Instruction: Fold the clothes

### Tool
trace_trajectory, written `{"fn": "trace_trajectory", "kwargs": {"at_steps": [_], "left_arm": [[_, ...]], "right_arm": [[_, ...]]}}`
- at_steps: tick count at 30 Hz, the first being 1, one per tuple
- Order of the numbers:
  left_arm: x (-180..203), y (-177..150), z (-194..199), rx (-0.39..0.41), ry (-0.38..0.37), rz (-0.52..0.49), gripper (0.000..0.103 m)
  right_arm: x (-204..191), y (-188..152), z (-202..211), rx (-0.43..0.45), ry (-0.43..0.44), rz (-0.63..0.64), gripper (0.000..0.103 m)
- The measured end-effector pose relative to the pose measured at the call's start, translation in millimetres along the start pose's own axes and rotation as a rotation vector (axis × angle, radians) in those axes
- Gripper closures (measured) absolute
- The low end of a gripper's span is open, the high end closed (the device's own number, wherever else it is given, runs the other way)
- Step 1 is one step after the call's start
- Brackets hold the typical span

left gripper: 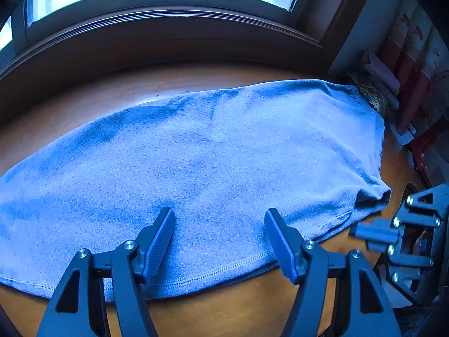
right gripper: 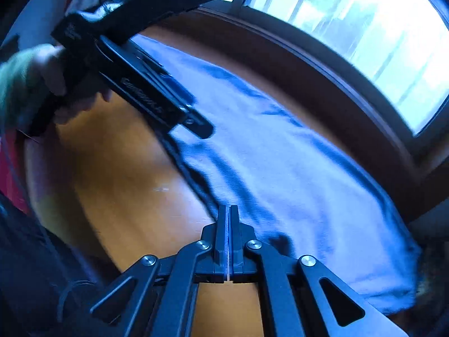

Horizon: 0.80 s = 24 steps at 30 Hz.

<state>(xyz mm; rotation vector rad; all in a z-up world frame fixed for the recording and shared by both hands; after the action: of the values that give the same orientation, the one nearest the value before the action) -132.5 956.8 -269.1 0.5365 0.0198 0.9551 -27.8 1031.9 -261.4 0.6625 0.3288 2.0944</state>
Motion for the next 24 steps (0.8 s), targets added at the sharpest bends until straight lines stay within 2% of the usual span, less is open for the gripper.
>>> {"fn": "trace_trajectory", "kwargs": {"at_steps": [2,3,8,14,16,17,18,21,24], "left_arm": [[2.5,-1.5,-0.8,0.002,-0.001,-0.012,0.033],[3.9,-2.4,-1.4,0.003,0.001,-0.019,0.031],[11.9,-5.1,-3.3,0.005,0.01,-0.045,0.023],[9.6,-5.5,-1.7,0.007,-0.011,-0.032,0.022],[7.9,-5.4,-1.2,0.008,-0.022,-0.022,0.022],[7.6,-5.2,-1.6,0.009,-0.023,-0.019,0.021],[7.4,-5.0,-1.9,0.01,-0.025,-0.017,0.021],[9.0,-5.4,-2.8,0.013,-0.02,-0.018,0.021],[10.7,-6.6,-2.9,0.015,-0.01,-0.021,0.02]], "right_arm": [[6.7,-1.4,-4.2,-0.005,-0.039,0.001,0.076],[9.8,-4.1,-3.1,-0.012,-0.038,-0.01,0.075],[21.3,-13.4,-19.1,-0.06,-0.029,-0.003,0.075],[28.5,-9.1,-25.6,-0.057,0.008,0.044,0.075],[25.8,-10.4,-22.7,-0.068,0.036,0.045,0.078],[25.4,-9.6,-21.0,-0.081,0.073,0.04,0.091],[25.0,-8.2,-20.6,-0.092,0.09,0.038,0.096],[24.4,-4.2,-16.2,-0.107,0.118,0.02,0.099],[25.6,-2.8,-4.8,-0.073,0.167,-0.062,0.099]]}}
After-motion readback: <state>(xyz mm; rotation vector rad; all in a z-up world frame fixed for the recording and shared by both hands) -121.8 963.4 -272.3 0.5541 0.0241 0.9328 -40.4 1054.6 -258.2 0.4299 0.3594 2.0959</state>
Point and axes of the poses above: each gripper's, at about its wrist camera, not at the fingertips, and z roughly against the way its jaws point, x to its right, y to its top, the point moved 3 cm from there along -z, roughly the way its jaws point, and after that the axes turned 4 degrees about -x, right-handed, at the moved point
